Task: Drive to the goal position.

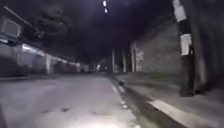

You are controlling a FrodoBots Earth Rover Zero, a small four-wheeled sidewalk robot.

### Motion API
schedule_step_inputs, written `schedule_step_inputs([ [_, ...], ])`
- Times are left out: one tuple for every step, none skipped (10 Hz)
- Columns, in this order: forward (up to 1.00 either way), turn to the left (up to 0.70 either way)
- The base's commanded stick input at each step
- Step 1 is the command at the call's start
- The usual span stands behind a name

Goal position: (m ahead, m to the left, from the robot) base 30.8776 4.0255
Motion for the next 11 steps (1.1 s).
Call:
schedule_step_inputs([
  [0.49, 0.04],
  [0.49, 0.04],
  [0.49, 0.04],
  [0.49, 0.04],
  [0.49, 0.04],
  [0.49, 0.04],
  [0.49, 0.05],
  [0.49, 0.04],
  [0.49, 0.04],
  [0.49, 0.04],
  [0.49, 0.04],
])
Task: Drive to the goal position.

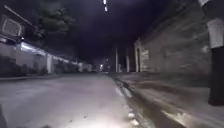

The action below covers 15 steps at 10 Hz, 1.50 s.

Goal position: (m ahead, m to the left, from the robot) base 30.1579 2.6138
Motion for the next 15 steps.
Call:
schedule_step_inputs([
  [0.49, 0.04],
  [0.49, 0.04],
  [0.49, 0.04],
  [0.49, 0.04],
  [0.49, 0.04],
  [0.49, 0.04],
  [0.49, 0.04],
  [0.49, 0.04],
  [0.49, 0.04],
  [0.49, 0.04],
  [0.49, 0.04],
  [0.49, 0.04],
  [0.49, 0.04],
  [0.49, 0.04],
  [0.49, 0.04],
])
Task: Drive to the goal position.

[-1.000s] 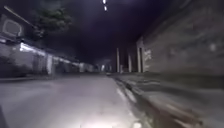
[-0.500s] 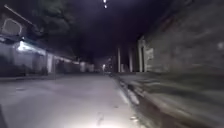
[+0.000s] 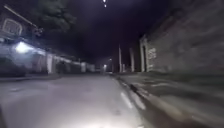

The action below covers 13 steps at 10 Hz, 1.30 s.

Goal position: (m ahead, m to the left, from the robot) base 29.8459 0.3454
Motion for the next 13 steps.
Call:
schedule_step_inputs([
  [0.49, 0.04],
  [0.49, 0.04],
  [0.49, 0.04],
  [0.49, 0.04],
  [0.49, 0.04],
  [0.49, 0.04],
  [0.49, 0.04],
  [0.49, 0.04],
  [0.49, 0.04],
  [0.49, 0.04],
  [0.49, 0.04],
  [0.49, 0.04],
  [0.49, 0.04],
])
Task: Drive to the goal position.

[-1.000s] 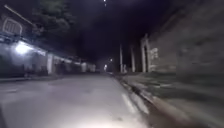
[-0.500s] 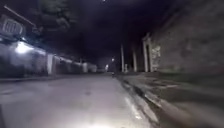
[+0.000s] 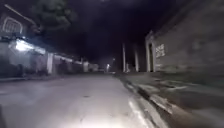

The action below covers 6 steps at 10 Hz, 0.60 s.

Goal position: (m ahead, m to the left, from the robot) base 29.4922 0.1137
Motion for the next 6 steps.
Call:
schedule_step_inputs([
  [0.49, 0.04],
  [0.49, 0.04],
  [0.49, 0.05],
  [0.49, 0.04],
  [0.49, 0.04],
  [0.49, 0.04],
])
